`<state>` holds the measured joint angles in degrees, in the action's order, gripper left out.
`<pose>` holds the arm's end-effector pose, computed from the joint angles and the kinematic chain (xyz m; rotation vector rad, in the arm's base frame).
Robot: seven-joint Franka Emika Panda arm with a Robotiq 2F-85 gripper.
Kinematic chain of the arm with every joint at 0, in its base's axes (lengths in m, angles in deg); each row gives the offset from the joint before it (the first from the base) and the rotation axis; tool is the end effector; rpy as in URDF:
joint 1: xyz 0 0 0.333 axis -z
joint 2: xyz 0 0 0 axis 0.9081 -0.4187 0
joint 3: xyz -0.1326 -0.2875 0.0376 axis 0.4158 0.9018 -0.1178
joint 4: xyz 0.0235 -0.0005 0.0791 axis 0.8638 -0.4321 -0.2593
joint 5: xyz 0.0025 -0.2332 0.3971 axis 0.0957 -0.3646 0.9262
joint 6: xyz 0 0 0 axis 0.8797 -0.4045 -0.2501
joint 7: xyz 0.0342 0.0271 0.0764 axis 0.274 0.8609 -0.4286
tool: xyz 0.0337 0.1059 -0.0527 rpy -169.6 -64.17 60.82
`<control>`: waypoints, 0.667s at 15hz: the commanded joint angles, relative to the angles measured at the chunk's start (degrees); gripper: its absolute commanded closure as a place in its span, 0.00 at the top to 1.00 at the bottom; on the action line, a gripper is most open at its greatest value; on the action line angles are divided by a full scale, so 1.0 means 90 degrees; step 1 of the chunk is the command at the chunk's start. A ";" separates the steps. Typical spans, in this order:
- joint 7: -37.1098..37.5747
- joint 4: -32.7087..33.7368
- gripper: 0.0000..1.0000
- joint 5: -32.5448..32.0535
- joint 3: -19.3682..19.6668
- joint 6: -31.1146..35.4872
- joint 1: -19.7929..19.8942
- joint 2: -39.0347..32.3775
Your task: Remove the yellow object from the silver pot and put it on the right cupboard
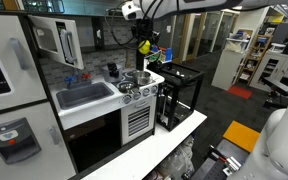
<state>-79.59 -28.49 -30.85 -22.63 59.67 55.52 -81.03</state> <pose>0.6261 0.1485 0.6277 1.4337 2.1624 -0.1534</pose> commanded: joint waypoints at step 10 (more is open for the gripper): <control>-0.3266 -0.0152 0.43 -0.0346 0.0249 0.1137 0.0321 -0.0183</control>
<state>-102.93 -30.50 -32.00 -19.73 67.96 58.18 -81.47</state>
